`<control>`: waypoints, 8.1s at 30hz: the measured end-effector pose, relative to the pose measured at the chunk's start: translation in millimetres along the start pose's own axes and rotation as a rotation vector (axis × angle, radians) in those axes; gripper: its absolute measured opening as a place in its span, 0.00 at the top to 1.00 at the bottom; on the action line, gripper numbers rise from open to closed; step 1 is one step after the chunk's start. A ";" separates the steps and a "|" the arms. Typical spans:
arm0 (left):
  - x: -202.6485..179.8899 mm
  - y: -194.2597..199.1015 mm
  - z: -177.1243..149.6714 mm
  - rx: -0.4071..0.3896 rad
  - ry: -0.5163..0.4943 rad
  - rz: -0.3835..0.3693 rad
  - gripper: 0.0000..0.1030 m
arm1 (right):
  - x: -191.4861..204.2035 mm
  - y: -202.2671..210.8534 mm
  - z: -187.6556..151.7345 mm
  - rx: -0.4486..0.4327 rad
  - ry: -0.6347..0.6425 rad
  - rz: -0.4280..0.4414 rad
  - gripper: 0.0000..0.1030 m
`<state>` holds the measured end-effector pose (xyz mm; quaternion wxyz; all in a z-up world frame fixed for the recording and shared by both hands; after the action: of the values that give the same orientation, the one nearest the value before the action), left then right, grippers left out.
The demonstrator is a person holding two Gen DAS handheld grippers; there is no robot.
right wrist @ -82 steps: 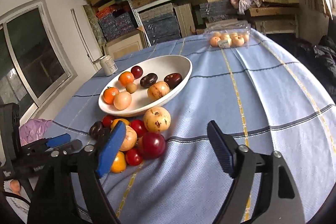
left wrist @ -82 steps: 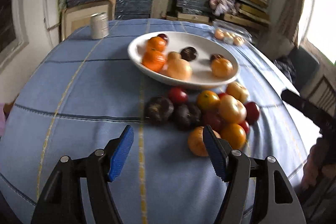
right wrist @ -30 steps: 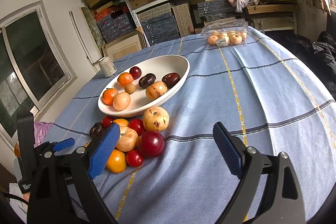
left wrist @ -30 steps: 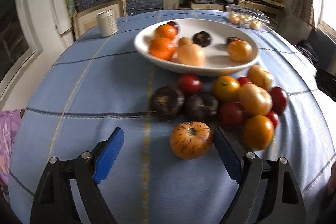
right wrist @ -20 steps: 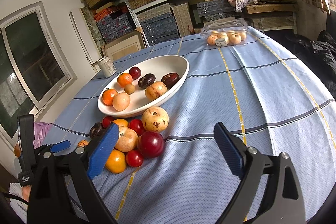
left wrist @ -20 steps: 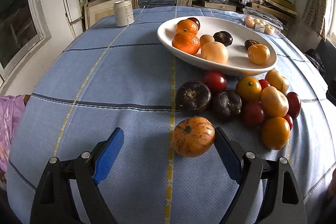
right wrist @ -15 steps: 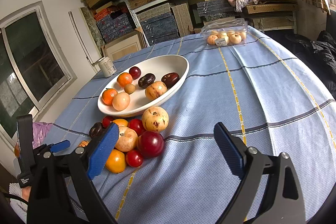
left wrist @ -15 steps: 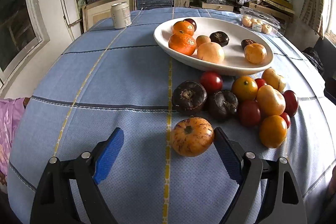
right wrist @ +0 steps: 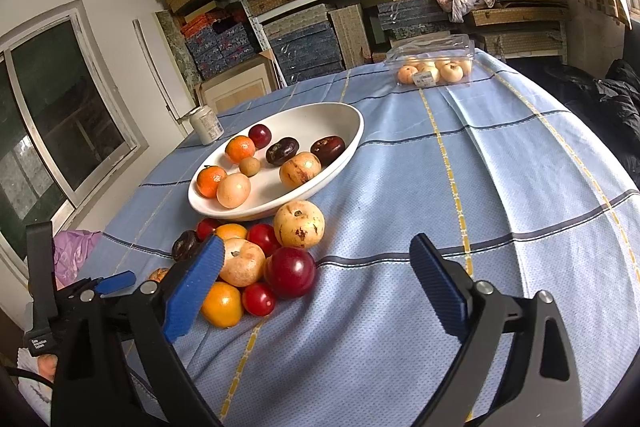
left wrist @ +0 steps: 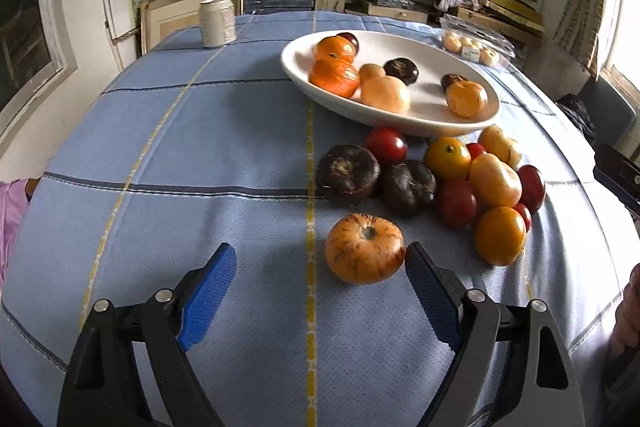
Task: Organize fruits
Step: 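Position the open left gripper around the striped orange fruit, then grasp the striped orange fruit with the left gripper while the right reaches a red plum, then grasp the red plum with the right gripper while the left gripper lifts the striped fruit, then drop the striped fruit into the plate with left gripper while right gripper releases the plum, then withdraw both open grippers from the plate toward the fruit pile, then grasp the dark brown round fruit with the left gripper, then grasp a yellow-orange fruit with the right gripper while the left gripper holds the dark fruit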
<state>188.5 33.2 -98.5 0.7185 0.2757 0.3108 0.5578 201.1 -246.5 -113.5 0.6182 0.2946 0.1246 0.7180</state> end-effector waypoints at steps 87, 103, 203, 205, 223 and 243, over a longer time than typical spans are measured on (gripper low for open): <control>21.9 1.4 -0.3 -0.007 0.044 -0.086 0.60 | 58.5 -27.1 -32.4 0.204 0.213 0.047 0.75; -24.9 8.6 127.9 -0.156 -0.087 -0.061 0.60 | 62.3 -8.6 104.6 -0.052 0.183 0.031 0.75; 46.0 -42.7 50.3 0.006 0.056 0.053 0.21 | 34.1 13.4 -1.2 -0.132 0.185 -0.010 0.04; 45.5 -44.6 50.1 0.013 0.053 0.050 0.23 | 34.1 13.6 -1.1 -0.132 0.185 -0.010 0.04; 37.5 -40.4 44.3 0.004 0.010 0.015 0.57 | 39.9 8.0 -7.1 -0.096 0.222 0.005 0.04; 44.0 -4.4 34.1 -0.073 0.060 -0.004 0.57 | 104.7 -17.4 -45.2 0.174 0.414 0.191 0.67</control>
<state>225.1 73.4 -85.7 0.7195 0.2317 0.3124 0.5754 182.7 -133.9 -130.8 0.4810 0.2039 0.2816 0.8048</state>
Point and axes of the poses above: each gripper's, at about its wrist camera, not at the fingertips, and y roughly against the way its jaws point, x to its left, z to its top, the point moved 1 cm from there along -y, roughly the way its jaws point, and after that the axes turned 9 degrees about -z, right-handed, at the moved point
